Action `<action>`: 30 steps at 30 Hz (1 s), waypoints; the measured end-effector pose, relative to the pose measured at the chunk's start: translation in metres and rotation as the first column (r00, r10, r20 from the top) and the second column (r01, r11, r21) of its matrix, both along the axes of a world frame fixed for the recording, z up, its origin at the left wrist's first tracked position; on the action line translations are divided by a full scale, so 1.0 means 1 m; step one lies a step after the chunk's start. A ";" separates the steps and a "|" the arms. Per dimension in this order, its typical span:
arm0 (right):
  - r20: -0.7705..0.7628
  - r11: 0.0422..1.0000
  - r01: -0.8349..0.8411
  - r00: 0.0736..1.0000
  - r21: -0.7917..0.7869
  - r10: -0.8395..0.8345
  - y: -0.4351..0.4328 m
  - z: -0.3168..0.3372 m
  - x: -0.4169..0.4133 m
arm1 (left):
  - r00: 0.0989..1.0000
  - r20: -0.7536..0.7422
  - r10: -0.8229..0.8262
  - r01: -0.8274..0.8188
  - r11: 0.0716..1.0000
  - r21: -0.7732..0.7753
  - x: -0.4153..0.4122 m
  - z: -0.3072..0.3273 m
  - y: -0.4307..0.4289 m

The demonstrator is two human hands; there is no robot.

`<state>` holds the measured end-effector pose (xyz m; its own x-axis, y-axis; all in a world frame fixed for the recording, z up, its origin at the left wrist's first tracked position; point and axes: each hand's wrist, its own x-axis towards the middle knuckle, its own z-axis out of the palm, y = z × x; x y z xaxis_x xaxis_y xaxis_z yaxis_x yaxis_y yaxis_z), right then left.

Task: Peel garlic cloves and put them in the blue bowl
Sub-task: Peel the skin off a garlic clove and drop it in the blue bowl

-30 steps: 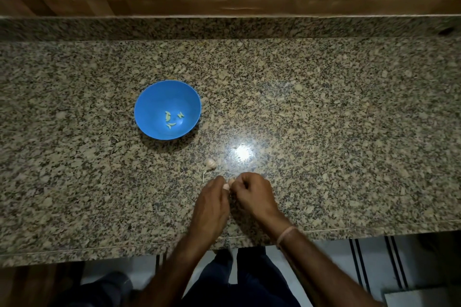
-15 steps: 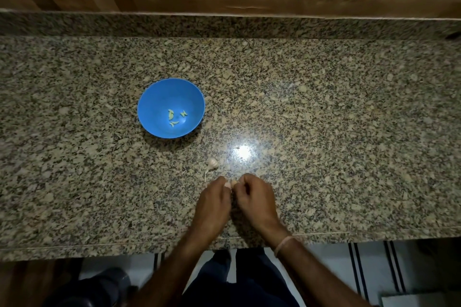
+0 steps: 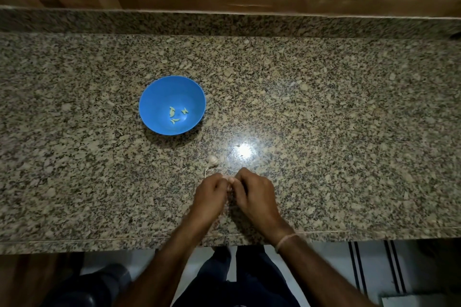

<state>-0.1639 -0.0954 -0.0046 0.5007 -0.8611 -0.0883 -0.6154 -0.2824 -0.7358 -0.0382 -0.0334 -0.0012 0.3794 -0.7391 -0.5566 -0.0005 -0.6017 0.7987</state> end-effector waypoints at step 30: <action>0.195 0.863 0.117 0.951 0.491 -0.240 -0.006 0.007 -0.004 | 0.973 -0.072 0.221 -0.221 0.975 -0.005 -0.002 0.015 0.001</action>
<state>-0.1680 -0.1011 0.0028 0.4008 -0.8240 -0.4006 -0.4080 0.2309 -0.8833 -0.0398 -0.0324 0.0133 0.4943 -0.6489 -0.5784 0.1878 -0.5699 0.7999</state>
